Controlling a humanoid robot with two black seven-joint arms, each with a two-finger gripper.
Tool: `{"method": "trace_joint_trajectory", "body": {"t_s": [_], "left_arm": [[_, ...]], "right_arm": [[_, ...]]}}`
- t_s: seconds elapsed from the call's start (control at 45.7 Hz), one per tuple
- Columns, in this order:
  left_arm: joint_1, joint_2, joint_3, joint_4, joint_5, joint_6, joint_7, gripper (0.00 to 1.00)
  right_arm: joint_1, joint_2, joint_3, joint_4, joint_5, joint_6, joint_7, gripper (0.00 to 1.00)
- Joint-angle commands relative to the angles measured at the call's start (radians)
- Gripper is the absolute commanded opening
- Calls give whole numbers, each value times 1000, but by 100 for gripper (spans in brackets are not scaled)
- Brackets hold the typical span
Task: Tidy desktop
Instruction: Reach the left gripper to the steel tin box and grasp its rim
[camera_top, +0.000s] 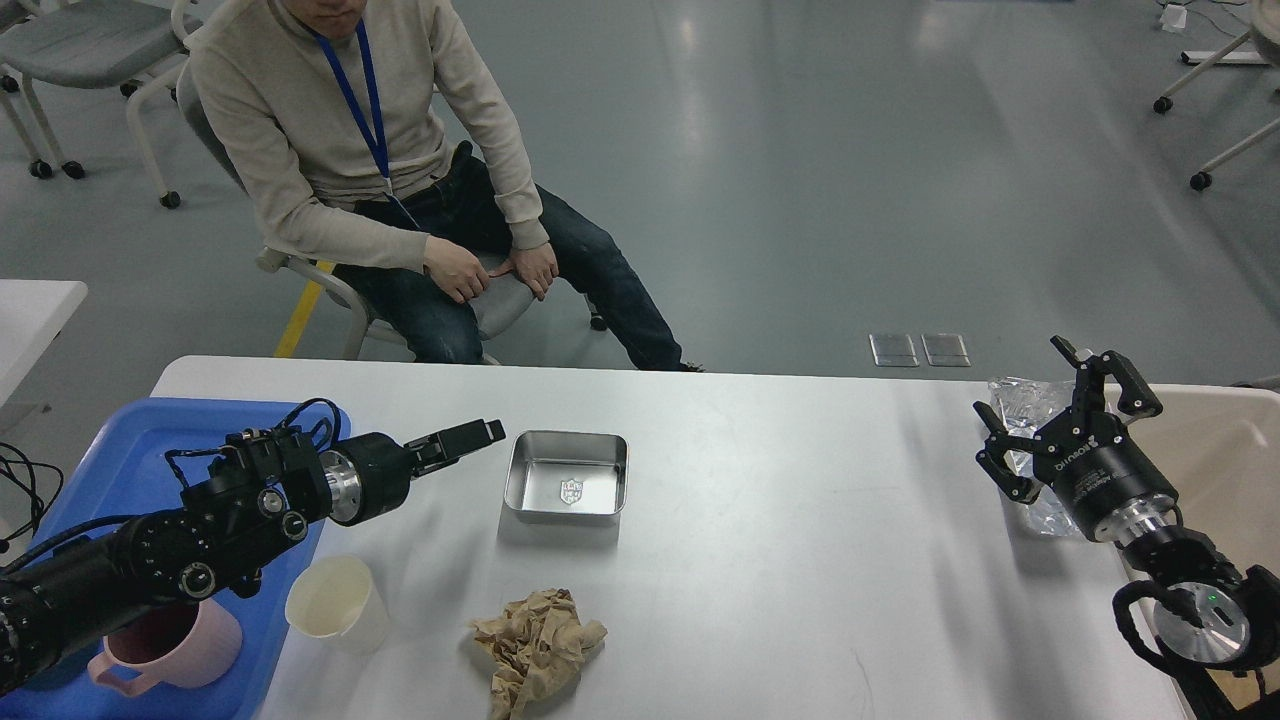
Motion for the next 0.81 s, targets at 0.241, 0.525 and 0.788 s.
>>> {"method": "trace_joint_trajectory", "body": {"t_s": [0.241,0.525,0.788], "left_arm": [[-26,-106,78,88,-13,3,6,91],[-22,-115,85,100,-13,3,5,79],[-23,-179,127,194,-16,3,3,60]], "right_arm": [[-2,-1,0,-1,0,0,0,100],[-2,1,0,-1,0,0,0,100],[-2,1,0,-1,0,0,0,100]]}}
